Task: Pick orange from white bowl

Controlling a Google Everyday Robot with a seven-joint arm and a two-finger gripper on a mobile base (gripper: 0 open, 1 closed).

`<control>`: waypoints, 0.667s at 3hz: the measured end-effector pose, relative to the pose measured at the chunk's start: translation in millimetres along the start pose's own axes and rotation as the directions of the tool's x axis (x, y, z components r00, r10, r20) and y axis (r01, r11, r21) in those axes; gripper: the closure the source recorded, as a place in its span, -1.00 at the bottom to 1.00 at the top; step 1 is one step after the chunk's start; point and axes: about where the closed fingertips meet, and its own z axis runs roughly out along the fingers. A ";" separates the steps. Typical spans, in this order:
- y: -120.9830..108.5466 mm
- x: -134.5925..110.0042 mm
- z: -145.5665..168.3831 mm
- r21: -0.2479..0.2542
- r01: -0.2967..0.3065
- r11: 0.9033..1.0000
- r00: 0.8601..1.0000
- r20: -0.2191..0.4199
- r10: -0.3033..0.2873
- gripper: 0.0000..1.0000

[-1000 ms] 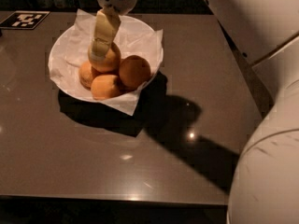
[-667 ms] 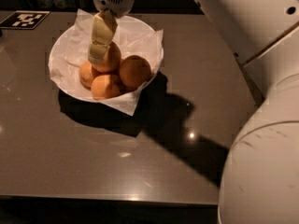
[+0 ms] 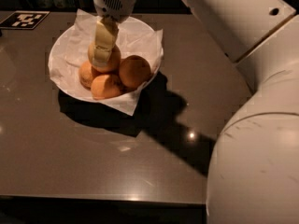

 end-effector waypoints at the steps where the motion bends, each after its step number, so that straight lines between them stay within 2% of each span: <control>1: -3.1 6.5 12.2 -0.011 -0.005 1.000 1.000 -0.026 0.004 -0.66; 2: -4.6 11.6 23.4 -0.024 -0.009 1.000 0.999 -0.043 0.007 -0.68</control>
Offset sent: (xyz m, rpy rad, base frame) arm -0.0013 -0.0181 -0.0426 -0.1072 0.0860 0.0036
